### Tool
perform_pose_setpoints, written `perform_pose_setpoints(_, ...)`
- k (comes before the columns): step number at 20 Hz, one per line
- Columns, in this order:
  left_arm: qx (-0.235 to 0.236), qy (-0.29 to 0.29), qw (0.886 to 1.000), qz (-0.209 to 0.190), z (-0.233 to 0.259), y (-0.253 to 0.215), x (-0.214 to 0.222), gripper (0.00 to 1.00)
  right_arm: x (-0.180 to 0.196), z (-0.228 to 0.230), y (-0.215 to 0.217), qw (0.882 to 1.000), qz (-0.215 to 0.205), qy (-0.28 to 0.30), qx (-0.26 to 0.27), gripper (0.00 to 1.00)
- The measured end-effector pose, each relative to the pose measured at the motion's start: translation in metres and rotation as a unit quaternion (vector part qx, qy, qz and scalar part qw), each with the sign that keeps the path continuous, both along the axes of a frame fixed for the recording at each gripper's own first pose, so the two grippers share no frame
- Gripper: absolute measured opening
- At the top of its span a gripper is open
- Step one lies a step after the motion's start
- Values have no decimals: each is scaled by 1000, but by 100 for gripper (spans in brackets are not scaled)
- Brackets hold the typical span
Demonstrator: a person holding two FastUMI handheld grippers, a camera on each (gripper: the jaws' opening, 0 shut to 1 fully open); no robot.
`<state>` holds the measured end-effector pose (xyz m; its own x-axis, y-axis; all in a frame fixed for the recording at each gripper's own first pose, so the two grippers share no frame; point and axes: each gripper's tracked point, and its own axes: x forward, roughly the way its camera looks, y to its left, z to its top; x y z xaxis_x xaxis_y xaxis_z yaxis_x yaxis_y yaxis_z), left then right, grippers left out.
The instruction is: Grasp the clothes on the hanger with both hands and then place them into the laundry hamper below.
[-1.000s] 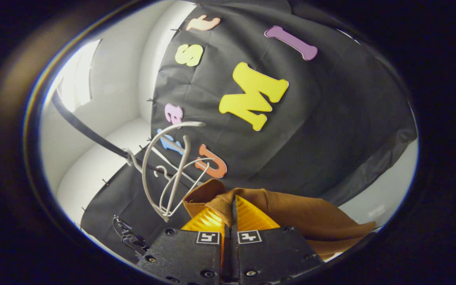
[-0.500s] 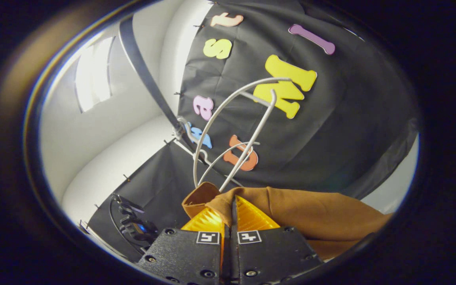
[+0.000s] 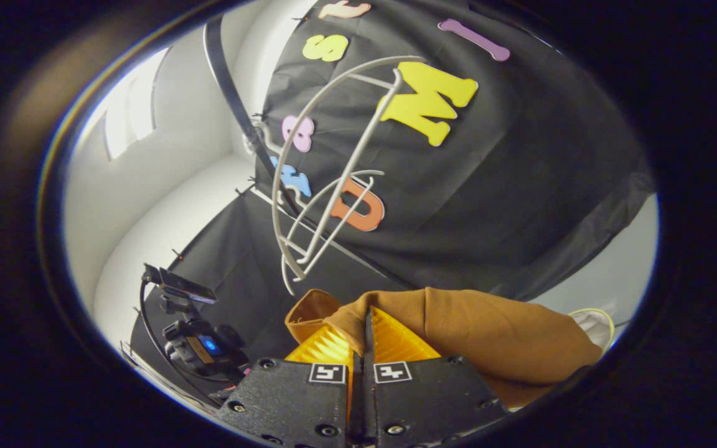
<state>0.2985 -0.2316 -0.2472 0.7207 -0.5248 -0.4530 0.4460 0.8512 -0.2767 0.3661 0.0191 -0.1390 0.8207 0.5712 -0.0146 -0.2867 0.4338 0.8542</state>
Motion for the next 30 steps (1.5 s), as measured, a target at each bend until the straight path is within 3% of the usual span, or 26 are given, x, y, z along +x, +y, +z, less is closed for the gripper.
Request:
perform_pose_setpoints(1, 4, 9, 1000, -3, -13, -3, -5, 1, 1, -13, -2, 1000, -1, 14, -5, 2)
perform_pose_setpoints(8, 12, 70, 997, 0, -80, -4, -18, 1, -10, -87, -11, 993, 14, 88, -72, 3)
perform_pose_setpoints(15, 31, 136, 990, 11, -148, 5, -48, 1, -26, -155, -16, 977, 46, 151, -141, 4)
perform_pose_setpoints(20, 53, 183, 981, 20, -192, 22, -84, 1, -45, -213, -29, 957, 59, 206, -195, 4)
perform_pose_setpoints(24, 69, 241, 968, 21, -233, 30, -118, 1, -61, -264, -40, 935, 60, 261, -233, 4)
perform_pose_setpoints(30, 111, 288, 951, 4, -261, 31, -151, 1, -74, -307, -48, 908, 55, 320, -266, 4)
